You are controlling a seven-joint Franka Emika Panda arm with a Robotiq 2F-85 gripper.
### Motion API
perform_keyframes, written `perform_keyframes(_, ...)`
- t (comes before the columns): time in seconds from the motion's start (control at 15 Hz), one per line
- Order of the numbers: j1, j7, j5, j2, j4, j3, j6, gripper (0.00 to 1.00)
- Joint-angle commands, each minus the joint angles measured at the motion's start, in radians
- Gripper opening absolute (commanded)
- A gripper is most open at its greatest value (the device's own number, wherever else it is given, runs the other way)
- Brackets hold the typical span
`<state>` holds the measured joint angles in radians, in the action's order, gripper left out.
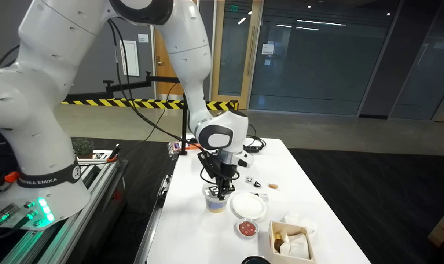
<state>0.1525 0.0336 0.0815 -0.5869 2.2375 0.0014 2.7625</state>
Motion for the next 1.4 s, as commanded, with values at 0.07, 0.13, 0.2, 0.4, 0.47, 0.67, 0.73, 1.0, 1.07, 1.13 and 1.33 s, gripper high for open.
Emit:
perform_keyframes(0.07, -0.022, 0.014, 0.014, -0.004, -0.025, 0.016, -0.043, 0.5)
perform_keyframes(0.13, -0.022, 0.013, 0.014, -0.004, -0.027, 0.015, -0.048, 0.58)
perform_keyframes(0.2, -0.023, 0.014, 0.014, -0.002, -0.032, 0.015, -0.056, 0.64)
perform_keyframes(0.4, -0.029, 0.013, 0.01, 0.005, -0.043, 0.018, -0.064, 0.84)
perform_keyframes(0.47, -0.028, 0.009, 0.009, 0.006, -0.046, 0.017, -0.067, 0.92)
perform_keyframes(0.67, -0.024, 0.006, 0.011, 0.015, -0.042, 0.018, -0.062, 1.0)
perform_keyframes(0.73, -0.025, 0.007, 0.009, 0.018, -0.039, 0.021, -0.06, 1.0)
perform_keyframes(1.0, -0.01, 0.004, 0.017, 0.027, -0.008, 0.031, -0.041, 1.0)
perform_keyframes(1.07, -0.004, -0.001, 0.019, 0.029, -0.001, 0.032, -0.037, 1.0)
perform_keyframes(1.13, 0.003, -0.003, 0.024, 0.038, 0.012, 0.033, -0.026, 1.0)
perform_keyframes(1.33, 0.02, -0.013, 0.033, 0.063, 0.047, 0.027, -0.001, 1.0)
